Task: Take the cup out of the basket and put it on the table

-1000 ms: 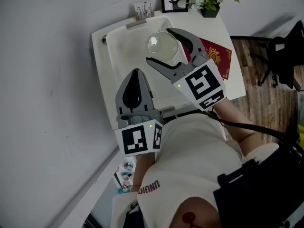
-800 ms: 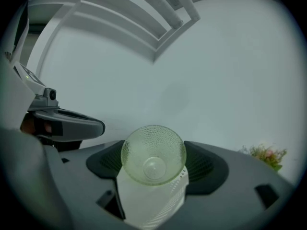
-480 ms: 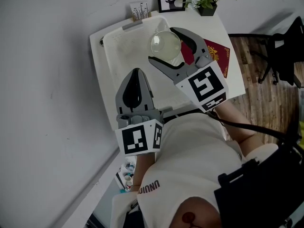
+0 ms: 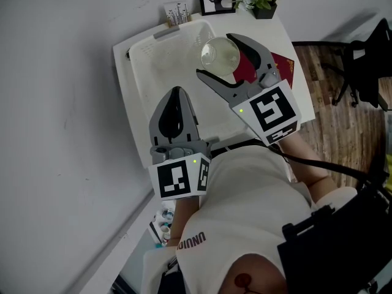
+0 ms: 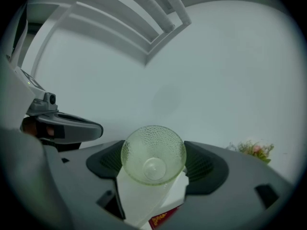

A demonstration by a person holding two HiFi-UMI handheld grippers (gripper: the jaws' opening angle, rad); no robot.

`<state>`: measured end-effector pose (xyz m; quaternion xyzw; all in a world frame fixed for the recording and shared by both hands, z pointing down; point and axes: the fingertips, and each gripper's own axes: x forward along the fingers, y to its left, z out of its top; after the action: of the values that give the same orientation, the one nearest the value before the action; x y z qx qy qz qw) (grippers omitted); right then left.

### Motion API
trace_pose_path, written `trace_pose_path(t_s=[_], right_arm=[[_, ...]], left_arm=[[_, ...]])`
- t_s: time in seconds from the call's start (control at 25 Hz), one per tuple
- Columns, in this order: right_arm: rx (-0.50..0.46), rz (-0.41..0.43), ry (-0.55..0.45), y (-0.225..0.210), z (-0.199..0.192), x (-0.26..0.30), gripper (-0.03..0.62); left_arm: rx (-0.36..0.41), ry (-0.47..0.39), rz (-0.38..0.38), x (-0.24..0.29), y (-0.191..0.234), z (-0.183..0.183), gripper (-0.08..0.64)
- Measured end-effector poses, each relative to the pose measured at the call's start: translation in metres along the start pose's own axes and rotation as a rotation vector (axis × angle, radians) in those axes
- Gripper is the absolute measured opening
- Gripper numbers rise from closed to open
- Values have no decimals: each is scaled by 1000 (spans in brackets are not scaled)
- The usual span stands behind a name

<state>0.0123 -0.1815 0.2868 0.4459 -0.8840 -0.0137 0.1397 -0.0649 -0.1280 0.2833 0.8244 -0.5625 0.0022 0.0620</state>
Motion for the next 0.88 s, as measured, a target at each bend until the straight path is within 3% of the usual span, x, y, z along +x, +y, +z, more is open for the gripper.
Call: trace_pose_path(t_s=[0.88], right_arm=[[70, -93, -22, -36, -5, -30, 402]], left_arm=[[9, 11, -33, 8, -20, 1, 15]])
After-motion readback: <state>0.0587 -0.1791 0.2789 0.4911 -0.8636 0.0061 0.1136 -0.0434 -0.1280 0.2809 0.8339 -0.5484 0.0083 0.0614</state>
